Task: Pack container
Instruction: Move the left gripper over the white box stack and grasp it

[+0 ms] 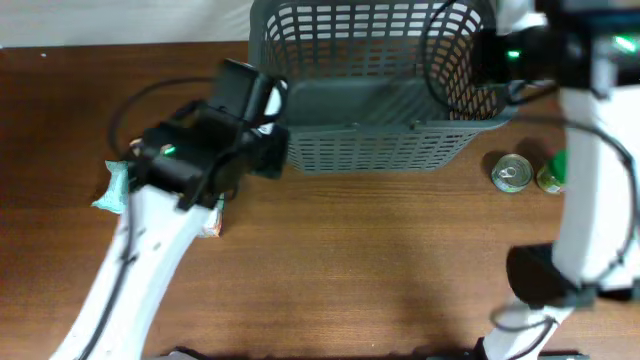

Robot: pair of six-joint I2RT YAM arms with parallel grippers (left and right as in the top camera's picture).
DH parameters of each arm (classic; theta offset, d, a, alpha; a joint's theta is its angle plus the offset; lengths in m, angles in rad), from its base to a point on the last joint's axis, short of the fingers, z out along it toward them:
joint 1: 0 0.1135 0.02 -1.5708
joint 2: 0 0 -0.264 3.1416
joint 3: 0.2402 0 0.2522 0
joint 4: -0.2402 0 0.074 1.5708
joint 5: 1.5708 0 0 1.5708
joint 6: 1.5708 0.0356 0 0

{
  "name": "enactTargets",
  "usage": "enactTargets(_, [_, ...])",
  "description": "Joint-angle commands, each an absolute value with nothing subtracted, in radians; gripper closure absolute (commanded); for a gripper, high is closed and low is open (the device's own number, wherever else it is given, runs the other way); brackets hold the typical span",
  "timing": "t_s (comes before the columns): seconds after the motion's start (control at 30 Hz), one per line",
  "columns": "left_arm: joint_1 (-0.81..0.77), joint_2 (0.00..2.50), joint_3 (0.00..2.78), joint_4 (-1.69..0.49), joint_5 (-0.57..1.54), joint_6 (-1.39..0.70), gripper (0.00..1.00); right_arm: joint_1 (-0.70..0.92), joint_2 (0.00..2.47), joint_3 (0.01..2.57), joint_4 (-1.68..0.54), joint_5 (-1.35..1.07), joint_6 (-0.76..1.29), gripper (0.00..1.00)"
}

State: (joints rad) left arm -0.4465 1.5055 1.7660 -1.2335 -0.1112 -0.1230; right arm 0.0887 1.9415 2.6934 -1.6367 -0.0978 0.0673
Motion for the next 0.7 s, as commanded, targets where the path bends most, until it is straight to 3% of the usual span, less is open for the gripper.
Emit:
enactTargets(0.0, [-0.439, 1.425, 1.901, -1.299, -0.292, -0.118, 0.35, 0.089, 1.762, 2.783, -1.65, 0.035, 0.06, 0.95])
enactTargets(0.13, [-0.351, 1.394, 1.921, -1.338, -0.311, -0.095, 0.29, 0.089, 1.561, 2.783, -1.681, 0.312, 0.161, 0.95])
enactTargets(0.23, [-0.278, 1.4, 1.918, -1.366, -0.31, -0.058, 0.29, 0.089, 1.462, 2.781, -1.699, 0.376, 0.217, 0.87])
enactTargets(0.3, [-0.215, 1.415, 1.918, -1.385, -0.299, -0.032, 0.29, 0.089, 1.396, 2.758, -1.699, 0.375, 0.226, 0.66])
enactTargets(0.37, [-0.146, 1.44, 1.917, -1.377, -0.242, -0.032, 0.29, 0.089, 1.34, 2.718, -1.699, 0.376, 0.226, 0.35])
enactTargets(0.4, [-0.104, 1.472, 1.917, -1.374, -0.205, -0.019, 0.28, 0.089, 1.313, 2.694, -1.698, 0.376, 0.226, 0.01])
enactTargets(0.67, [-0.028, 1.737, 1.912, -1.414, -0.062, 0.085, 0.28, 0.089, 1.296, 2.685, -1.698, 0.374, 0.226, 0.01])
